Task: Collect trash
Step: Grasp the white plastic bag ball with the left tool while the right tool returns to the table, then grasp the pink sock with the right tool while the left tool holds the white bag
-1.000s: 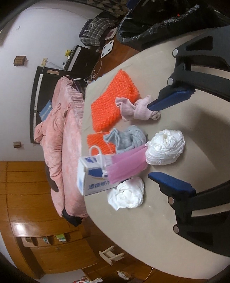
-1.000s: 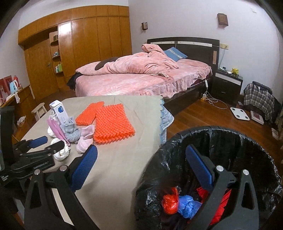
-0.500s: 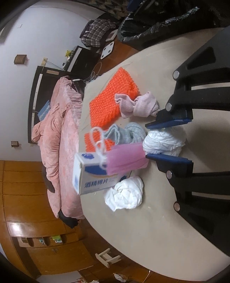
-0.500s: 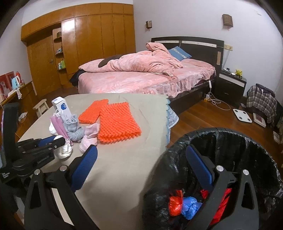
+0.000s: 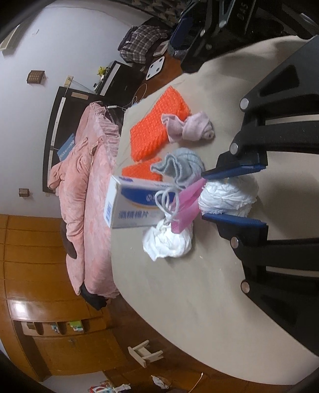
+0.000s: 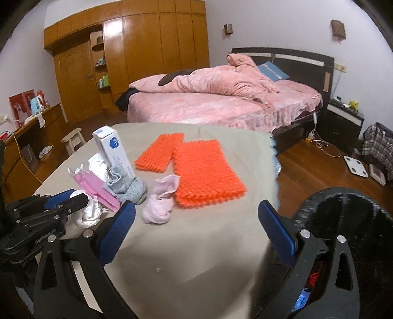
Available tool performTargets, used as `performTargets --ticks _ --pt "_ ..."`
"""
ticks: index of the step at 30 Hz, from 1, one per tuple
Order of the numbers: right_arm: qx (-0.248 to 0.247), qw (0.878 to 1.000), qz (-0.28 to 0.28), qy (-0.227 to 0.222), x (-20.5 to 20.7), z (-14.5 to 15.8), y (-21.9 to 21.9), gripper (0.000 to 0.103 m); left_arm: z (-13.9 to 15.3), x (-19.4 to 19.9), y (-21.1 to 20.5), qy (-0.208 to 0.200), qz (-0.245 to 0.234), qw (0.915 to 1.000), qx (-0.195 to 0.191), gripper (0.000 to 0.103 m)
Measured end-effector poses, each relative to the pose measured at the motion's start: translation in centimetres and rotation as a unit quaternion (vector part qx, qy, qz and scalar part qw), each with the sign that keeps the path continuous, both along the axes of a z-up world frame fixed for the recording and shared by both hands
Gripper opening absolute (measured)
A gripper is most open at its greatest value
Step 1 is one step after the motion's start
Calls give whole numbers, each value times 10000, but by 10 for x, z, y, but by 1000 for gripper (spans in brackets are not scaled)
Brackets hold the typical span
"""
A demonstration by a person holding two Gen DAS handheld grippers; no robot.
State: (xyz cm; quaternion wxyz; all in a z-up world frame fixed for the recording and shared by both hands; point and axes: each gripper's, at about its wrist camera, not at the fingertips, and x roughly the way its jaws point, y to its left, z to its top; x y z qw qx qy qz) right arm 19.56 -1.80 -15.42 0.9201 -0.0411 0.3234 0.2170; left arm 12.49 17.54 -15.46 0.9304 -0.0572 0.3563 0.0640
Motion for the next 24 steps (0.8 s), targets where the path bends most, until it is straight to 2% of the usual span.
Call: performTargets --ticks 7,10,12,16,22,24 --pt "-47 9995 125 284 16 -18 23 96 0 -1 12 -10 2 10000 -37 28" --pt "-101 9991 194 369 22 -24 32 89 0 -1 12 -21 -45 10000 -16 28" --pt "-195 9983 286 459 26 -28 39 81 -1 0 11 -4 -37 10000 -32 28" --pt "-274 9972 351 608 32 -35 48 74 -2 0 11 -2 -14 10000 8 28" --pt "-371 9928 594 977 41 -47 60 56 -3 3 12 15 14 10000 -20 28" --pt "-314 9905 786 1081 40 -48 64 37 -3 3 12 16 -2 10000 -37 28"
